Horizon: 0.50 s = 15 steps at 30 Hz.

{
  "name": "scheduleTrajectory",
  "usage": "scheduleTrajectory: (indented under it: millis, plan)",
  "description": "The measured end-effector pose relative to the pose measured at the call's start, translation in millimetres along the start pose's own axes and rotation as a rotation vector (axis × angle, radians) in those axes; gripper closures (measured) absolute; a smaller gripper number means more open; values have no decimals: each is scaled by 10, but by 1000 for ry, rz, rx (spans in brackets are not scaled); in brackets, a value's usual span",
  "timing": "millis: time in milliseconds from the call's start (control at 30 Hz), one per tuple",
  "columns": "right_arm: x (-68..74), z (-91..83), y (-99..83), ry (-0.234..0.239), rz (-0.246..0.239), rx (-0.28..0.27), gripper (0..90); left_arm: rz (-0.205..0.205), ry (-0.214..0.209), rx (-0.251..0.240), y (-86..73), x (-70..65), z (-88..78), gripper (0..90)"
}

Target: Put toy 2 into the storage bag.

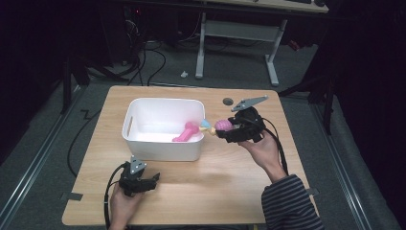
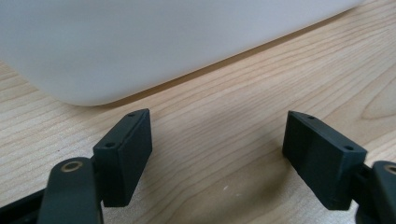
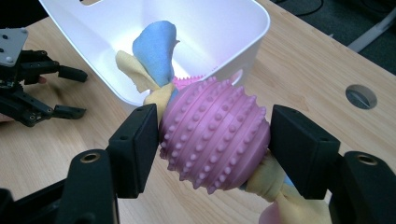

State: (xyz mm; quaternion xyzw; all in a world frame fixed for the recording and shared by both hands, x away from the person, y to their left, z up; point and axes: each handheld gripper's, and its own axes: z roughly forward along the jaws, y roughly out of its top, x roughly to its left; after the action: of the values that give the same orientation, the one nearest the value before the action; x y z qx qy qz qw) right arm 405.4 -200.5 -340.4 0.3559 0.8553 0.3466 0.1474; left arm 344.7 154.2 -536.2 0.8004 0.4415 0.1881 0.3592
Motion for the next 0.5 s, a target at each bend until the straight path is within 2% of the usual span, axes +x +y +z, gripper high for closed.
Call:
scheduleTrajectory:
  millis: [267,500]
  plan:
    - [82,66,215,8,-40,-2,342,1,-1,0,-1,0,-1,245]
    - [153,100,356,-17,-79,-1,342,0,-2,0,-1,1,-1,247]
